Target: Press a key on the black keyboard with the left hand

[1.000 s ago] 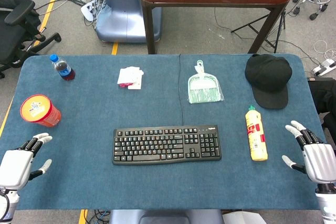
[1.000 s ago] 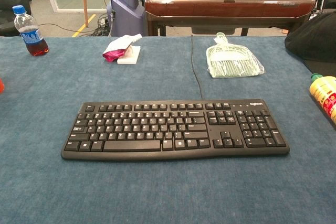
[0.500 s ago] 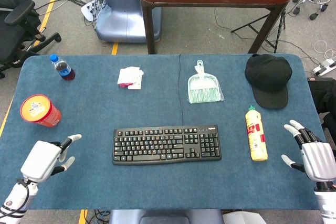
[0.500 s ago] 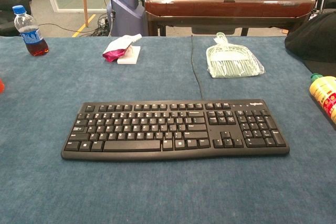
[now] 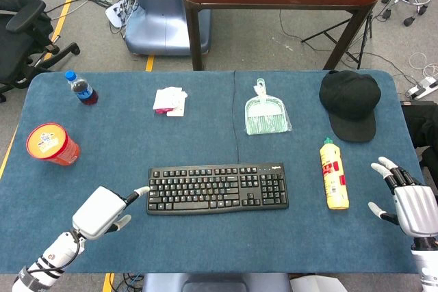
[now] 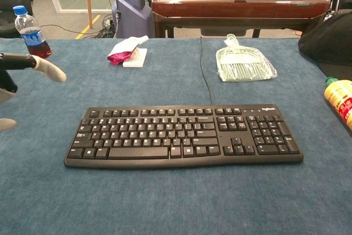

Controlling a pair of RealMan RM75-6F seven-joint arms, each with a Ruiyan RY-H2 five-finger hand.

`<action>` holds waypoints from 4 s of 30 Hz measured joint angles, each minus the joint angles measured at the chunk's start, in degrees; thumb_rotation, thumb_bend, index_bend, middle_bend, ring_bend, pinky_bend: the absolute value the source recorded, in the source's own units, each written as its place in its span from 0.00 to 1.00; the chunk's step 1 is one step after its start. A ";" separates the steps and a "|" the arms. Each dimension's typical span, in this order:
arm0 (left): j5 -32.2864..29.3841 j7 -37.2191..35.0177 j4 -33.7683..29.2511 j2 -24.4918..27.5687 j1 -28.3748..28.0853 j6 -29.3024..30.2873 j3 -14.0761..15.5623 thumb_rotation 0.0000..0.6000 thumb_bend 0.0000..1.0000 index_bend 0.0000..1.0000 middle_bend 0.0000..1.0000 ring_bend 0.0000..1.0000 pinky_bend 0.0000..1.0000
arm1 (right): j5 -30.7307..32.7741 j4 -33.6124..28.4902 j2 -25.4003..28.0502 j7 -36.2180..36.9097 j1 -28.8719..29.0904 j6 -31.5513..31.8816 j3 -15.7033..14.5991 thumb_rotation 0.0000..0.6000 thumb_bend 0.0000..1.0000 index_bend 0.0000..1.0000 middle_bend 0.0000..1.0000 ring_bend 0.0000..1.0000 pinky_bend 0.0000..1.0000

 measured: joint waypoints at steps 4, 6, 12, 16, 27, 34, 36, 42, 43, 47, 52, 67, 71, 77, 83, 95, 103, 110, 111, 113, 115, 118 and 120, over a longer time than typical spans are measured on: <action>0.00 1.33 -0.94 -0.58 -1.38 -1.89 0.07 1.00 0.27 0.20 0.86 0.89 1.00 | 0.14 -0.02 0.11 -0.04 -0.09 -0.04 -0.06 1.00 0.04 0.24 0.18 0.22 0.52; -0.21 1.82 -1.27 -0.80 -2.02 -2.87 0.10 1.00 0.27 0.20 0.86 0.91 1.00 | 0.15 0.04 0.12 0.17 -0.14 0.03 -0.06 1.00 0.04 0.24 0.17 0.22 0.52; -1.56 3.73 -2.21 -1.19 -3.84 -6.00 0.15 1.00 0.29 0.19 0.88 0.96 1.00 | 0.60 0.54 0.17 0.46 -0.14 -0.38 -0.06 1.00 0.04 0.24 0.18 0.22 0.52; -3.40 5.35 -2.69 -1.58 -5.13 -8.03 -0.20 1.00 0.30 0.19 0.88 0.96 1.00 | 0.68 0.66 0.04 0.41 -0.12 -0.44 -0.05 1.00 0.04 0.24 0.18 0.22 0.52; -8.12 9.19 -3.14 -3.43 -7.53 -11.32 -0.49 1.00 0.31 0.18 0.89 0.97 1.00 | 1.00 0.94 0.10 0.73 -0.33 -0.37 -0.03 1.00 0.04 0.24 0.18 0.22 0.52; -8.91 10.43 -2.25 -4.95 -7.63 -11.52 0.68 1.00 0.31 0.18 0.89 0.97 1.00 | 1.16 1.42 -0.10 0.86 -0.47 -0.56 -0.22 1.00 0.04 0.24 0.18 0.22 0.52; -9.48 10.85 -2.02 -5.54 -7.62 -11.48 0.85 1.00 0.31 0.18 0.89 0.97 1.00 | 1.32 1.56 -0.14 0.93 -0.48 -0.69 -0.22 1.00 0.04 0.24 0.18 0.22 0.52; -11.15 11.94 -1.37 -6.77 -8.21 -12.33 1.25 1.00 0.30 0.17 0.90 0.97 1.00 | 1.31 1.59 -0.11 1.18 -0.51 -0.58 -0.15 1.00 0.04 0.24 0.18 0.22 0.52; -11.35 12.08 -1.27 -6.94 -8.30 -12.48 1.39 1.00 0.30 0.17 0.90 0.97 1.00 | 1.31 1.61 -0.10 1.18 -0.51 -0.63 -0.16 1.00 0.04 0.24 0.18 0.22 0.52; -12.08 12.45 -0.81 -7.66 -8.52 -12.92 2.09 1.00 0.31 0.17 0.90 0.97 1.00 | 1.30 1.65 -0.01 1.14 -0.48 -0.83 -0.24 1.00 0.04 0.24 0.18 0.22 0.52; -13.14 13.27 -0.55 -8.17 -8.81 -13.32 2.42 1.00 0.31 0.15 0.91 0.97 1.00 | 1.10 1.44 0.21 1.13 -0.37 -0.77 -0.17 1.00 0.04 0.24 0.18 0.22 0.52; -19.08 17.17 0.36 -10.25 -10.27 -14.79 2.82 1.00 0.31 0.14 0.91 0.97 1.00 | 0.72 0.07 1.34 0.14 0.23 -1.05 0.16 1.00 0.04 0.24 0.18 0.22 0.52; -19.97 18.08 0.57 -10.47 -10.55 -14.87 3.20 1.00 0.31 0.14 0.91 0.97 1.00 | 0.87 -0.11 1.39 -0.15 0.31 -1.25 0.17 1.00 0.04 0.24 0.18 0.22 0.52; -21.89 19.57 0.99 -10.99 -10.81 -14.84 3.78 1.00 0.31 0.14 0.91 0.97 1.00 | 0.83 -0.31 1.35 -0.35 0.31 -1.18 0.14 1.00 0.04 0.24 0.18 0.22 0.52; -23.92 21.02 1.62 -11.40 -11.22 -14.95 4.26 1.00 0.31 0.14 0.91 0.97 1.00 | 1.12 0.07 1.14 -0.23 0.27 -1.34 0.08 1.00 0.04 0.24 0.18 0.22 0.52; -25.39 22.73 1.72 -11.06 -11.42 -14.18 5.90 1.00 0.31 0.14 0.91 0.97 1.00 | 1.13 0.72 0.51 0.27 0.37 -1.63 -0.06 1.00 0.04 0.24 0.18 0.22 0.52; -27.04 24.44 0.78 -10.85 -12.18 -14.21 6.47 1.00 0.31 0.14 0.91 0.97 1.00 | 1.26 0.92 0.41 0.35 0.32 -1.65 -0.10 1.00 0.04 0.24 0.18 0.22 0.52; -27.70 25.21 0.24 -10.99 -12.85 -14.03 6.65 1.00 0.31 0.14 0.92 0.97 1.00 | 1.25 1.20 0.14 0.57 0.34 -1.75 -0.17 1.00 0.04 0.24 0.18 0.22 0.52; -27.79 25.32 0.17 -11.02 -12.94 -14.02 6.64 1.00 0.31 0.14 0.92 0.97 1.00 | 1.24 1.29 0.10 0.63 0.35 -1.80 -0.20 1.00 0.04 0.24 0.18 0.22 0.52; -28.08 25.71 0.04 -11.09 -13.18 -14.02 6.63 1.00 0.31 0.14 0.92 0.97 1.00 | 1.25 1.40 0.03 0.69 0.35 -1.81 -0.22 1.00 0.04 0.24 0.18 0.22 0.52; -28.48 26.15 -0.05 -11.19 -13.41 -14.04 6.62 1.00 0.31 0.14 0.92 0.97 1.00 | 1.24 1.50 0.00 0.85 0.32 -1.78 -0.24 1.00 0.04 0.24 0.18 0.22 0.52; -29.42 26.82 -0.17 -11.39 -13.80 -14.08 6.58 1.00 0.31 0.15 0.92 0.97 1.00 | 1.24 1.67 -0.03 1.03 0.25 -1.71 -0.28 1.00 0.04 0.24 0.18 0.22 0.52; -30.21 27.32 -0.26 -11.53 -14.07 -14.08 6.56 1.00 0.31 0.15 0.92 0.97 1.00 | 1.25 1.81 -0.06 1.16 0.23 -1.75 -0.32 1.00 0.04 0.24 0.18 0.22 0.52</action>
